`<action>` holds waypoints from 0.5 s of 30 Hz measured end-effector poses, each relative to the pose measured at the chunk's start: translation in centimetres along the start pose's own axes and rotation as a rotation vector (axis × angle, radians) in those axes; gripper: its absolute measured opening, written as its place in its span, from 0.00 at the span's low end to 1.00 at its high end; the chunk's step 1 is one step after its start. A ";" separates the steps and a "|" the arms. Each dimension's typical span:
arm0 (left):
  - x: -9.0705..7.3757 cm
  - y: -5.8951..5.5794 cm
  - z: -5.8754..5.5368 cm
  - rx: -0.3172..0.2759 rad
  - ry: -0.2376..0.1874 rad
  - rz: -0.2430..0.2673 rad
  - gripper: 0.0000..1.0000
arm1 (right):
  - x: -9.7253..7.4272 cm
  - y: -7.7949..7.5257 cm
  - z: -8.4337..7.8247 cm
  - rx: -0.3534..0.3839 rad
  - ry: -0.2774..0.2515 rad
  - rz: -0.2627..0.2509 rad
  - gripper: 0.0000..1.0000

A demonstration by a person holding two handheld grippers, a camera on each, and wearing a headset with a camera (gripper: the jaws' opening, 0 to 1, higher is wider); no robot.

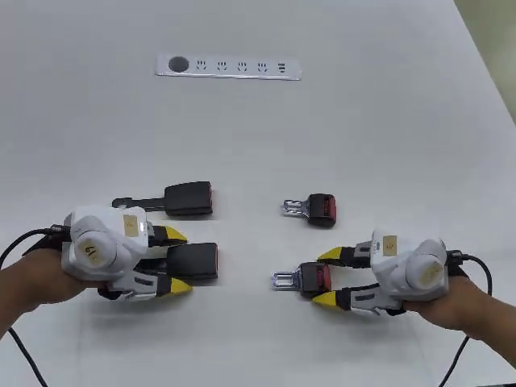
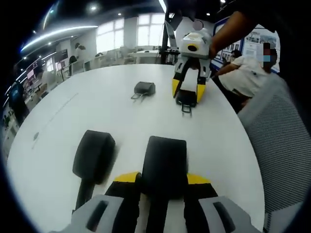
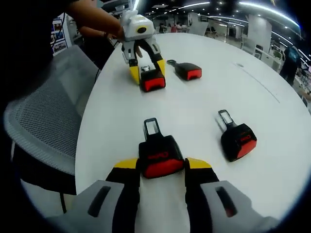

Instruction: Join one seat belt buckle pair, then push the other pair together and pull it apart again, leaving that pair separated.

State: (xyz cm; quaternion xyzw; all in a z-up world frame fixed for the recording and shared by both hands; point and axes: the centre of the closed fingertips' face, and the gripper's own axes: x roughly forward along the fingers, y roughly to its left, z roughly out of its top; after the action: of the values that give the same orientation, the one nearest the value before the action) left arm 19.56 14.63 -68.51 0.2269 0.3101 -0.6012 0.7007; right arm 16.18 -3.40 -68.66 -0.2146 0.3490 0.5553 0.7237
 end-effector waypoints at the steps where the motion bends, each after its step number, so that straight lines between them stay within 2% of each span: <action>1: 0.3 -0.2 0.0 0.010 -0.012 -0.012 0.35 | 0.0 -0.2 0.1 -0.003 0.007 -0.008 0.34; 2: 0.4 -0.3 0.0 0.033 -0.011 -0.023 0.35 | 0.1 -0.4 0.0 -0.003 0.014 -0.020 0.34; 3: 0.3 0.0 -0.1 0.015 -0.010 -0.022 0.35 | 0.1 -0.6 0.2 0.006 0.015 -0.020 0.34; 4: 0.4 -0.1 -0.1 0.025 -0.011 -0.024 0.34 | 0.2 -0.8 0.2 0.010 0.017 -0.027 0.34; 5: 0.4 -0.2 -0.1 0.053 -0.011 -0.033 0.34 | 0.3 -1.3 0.2 0.031 0.011 -0.030 0.34; 7: 0.5 -0.2 -0.2 0.032 -0.008 -0.041 0.34 | 0.1 -1.6 0.2 0.011 0.020 -0.023 0.34; 12: 0.5 -0.3 -0.2 0.059 0.013 -0.052 0.34 | 0.2 -1.6 0.6 0.007 0.039 0.010 0.33; 15: 0.5 -0.1 -0.4 0.037 0.021 -0.048 0.34 | 0.4 -1.7 1.0 0.041 0.035 0.012 0.33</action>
State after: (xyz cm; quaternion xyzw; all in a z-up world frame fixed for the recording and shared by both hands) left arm 19.41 14.57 -69.15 0.2385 0.3116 -0.6209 0.6786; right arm 18.14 -2.90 -68.40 -0.2073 0.3744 0.5487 0.7182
